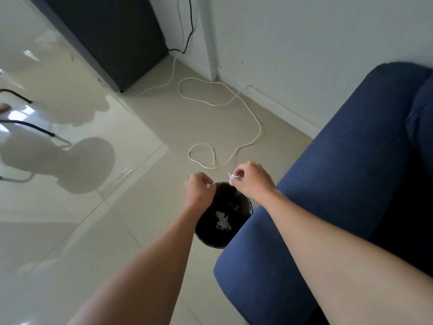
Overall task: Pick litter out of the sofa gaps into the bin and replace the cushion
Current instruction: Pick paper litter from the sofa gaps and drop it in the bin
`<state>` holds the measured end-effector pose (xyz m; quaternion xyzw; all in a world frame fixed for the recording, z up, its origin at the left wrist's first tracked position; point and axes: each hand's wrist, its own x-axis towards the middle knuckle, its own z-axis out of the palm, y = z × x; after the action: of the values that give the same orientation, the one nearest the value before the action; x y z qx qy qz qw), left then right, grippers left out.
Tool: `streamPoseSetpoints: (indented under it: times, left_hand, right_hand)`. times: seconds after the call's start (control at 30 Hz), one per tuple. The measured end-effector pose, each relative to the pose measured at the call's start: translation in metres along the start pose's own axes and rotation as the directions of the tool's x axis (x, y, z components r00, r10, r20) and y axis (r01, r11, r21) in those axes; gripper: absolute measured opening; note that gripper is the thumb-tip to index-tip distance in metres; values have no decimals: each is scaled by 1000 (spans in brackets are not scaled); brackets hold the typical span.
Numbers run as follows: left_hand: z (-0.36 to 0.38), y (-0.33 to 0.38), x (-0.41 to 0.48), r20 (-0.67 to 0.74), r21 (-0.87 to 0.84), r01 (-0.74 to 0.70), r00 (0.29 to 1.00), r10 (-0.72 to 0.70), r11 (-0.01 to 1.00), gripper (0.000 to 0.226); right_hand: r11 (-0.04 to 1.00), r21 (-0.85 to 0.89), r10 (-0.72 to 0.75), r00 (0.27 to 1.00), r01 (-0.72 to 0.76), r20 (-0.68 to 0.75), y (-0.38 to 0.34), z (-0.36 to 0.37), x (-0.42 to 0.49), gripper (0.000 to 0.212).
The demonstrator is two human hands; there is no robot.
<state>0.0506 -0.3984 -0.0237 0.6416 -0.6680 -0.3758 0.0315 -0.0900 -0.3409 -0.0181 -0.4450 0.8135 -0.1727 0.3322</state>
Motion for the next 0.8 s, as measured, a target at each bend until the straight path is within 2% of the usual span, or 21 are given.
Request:
streamPoseSetpoints:
  times: [0.13, 0.23, 0.3, 0.4, 0.5, 0.67, 0.8]
  left_hand:
    - [-3, -16, 6, 33, 17, 48, 998, -49, 999, 13]
    - [-3, -23, 8, 95, 59, 108, 989, -113, 992, 31]
    - [-3, -24, 8, 111, 67, 142, 983, -149, 988, 37]
    - [-4, -12, 4, 120, 66, 158, 979, -165, 985, 39]
    - [-2, 19, -5, 124, 93, 96, 986, -107, 991, 41]
    - [10, 116, -30, 115, 207, -126, 988, 103, 970, 44]
    - [29, 222, -68, 132, 258, -322, 946, 297, 911, 47]
  right_hand:
    - [999, -23, 43, 993, -41, 109, -6, 20, 7, 17]
    - [997, -54, 66, 973, -55, 219, -9, 27, 8, 30]
    - [997, -60, 69, 972, -56, 226, -8, 25, 8, 35]
    - [997, -48, 63, 983, -55, 175, -3, 9, 5, 38]
    - [997, -56, 53, 994, -48, 93, 5, -20, 1, 39]
    - [997, -52, 55, 996, -59, -76, 24, -102, -25, 44]
    - [994, -32, 90, 961, -101, -261, 51, -193, -58, 41]
